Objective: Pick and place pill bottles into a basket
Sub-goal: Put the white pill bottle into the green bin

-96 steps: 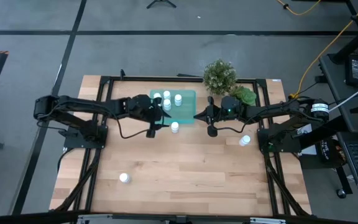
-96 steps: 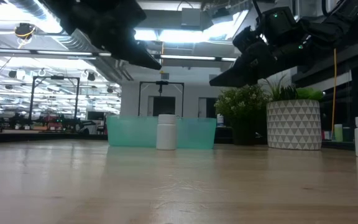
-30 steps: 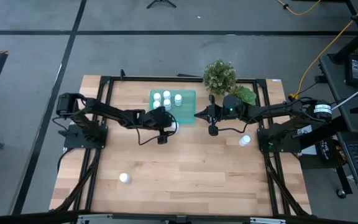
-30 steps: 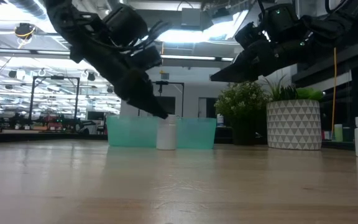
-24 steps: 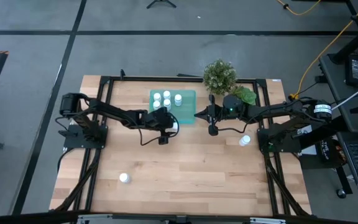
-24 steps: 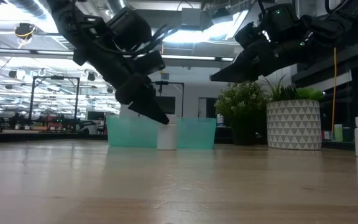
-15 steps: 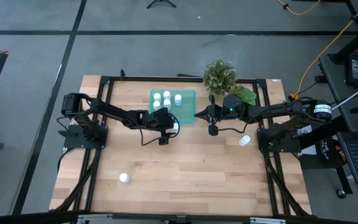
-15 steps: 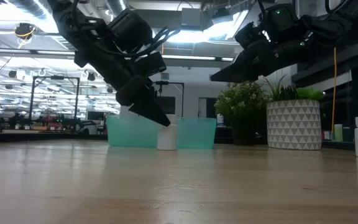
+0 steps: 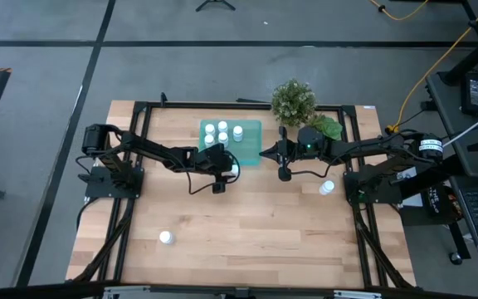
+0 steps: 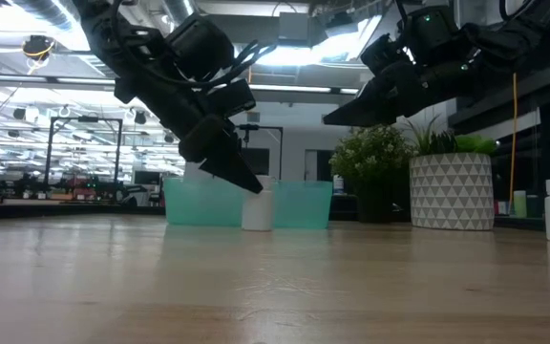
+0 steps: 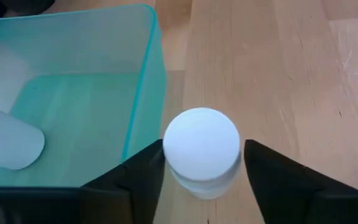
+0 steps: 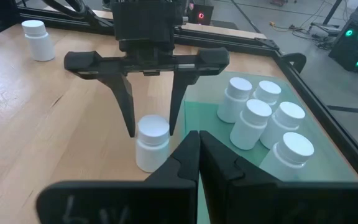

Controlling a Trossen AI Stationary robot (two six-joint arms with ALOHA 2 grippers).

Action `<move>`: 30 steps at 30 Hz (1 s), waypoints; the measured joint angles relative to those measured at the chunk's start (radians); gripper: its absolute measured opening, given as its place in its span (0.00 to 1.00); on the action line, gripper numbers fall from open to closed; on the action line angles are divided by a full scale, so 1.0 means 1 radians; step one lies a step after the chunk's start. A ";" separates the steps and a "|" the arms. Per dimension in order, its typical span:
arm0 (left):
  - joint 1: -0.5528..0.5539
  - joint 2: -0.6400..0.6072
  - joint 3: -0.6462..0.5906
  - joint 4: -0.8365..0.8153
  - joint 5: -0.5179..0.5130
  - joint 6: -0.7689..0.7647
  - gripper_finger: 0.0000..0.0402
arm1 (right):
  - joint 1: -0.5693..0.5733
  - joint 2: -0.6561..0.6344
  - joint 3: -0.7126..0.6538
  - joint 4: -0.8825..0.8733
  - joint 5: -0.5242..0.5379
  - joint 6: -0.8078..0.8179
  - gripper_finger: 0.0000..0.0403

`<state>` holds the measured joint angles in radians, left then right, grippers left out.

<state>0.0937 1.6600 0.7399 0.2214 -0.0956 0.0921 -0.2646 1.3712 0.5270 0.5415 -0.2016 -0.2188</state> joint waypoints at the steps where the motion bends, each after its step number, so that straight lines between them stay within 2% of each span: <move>1: 0.000 0.000 0.000 0.000 0.000 0.000 0.49 | 0.000 0.000 0.000 0.000 0.000 0.000 0.03; 7: 0.000 -0.001 0.000 0.014 0.001 0.000 0.37 | 0.000 0.000 0.000 0.000 0.000 0.000 0.03; 18: -0.002 -0.015 -0.002 0.015 0.020 0.000 0.37 | 0.000 0.000 0.000 0.000 0.000 0.000 0.03; 24: -0.002 -0.093 -0.002 0.005 0.072 0.012 0.37 | 0.000 0.000 0.000 0.000 0.000 0.000 0.03; 30: 0.016 -0.229 -0.002 -0.055 0.071 0.069 0.37 | 0.000 0.000 0.000 -0.001 0.000 0.000 0.03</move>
<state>0.1096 1.4314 0.7380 0.1663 -0.0250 0.1610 -0.2642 1.3712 0.5270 0.5407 -0.2020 -0.2184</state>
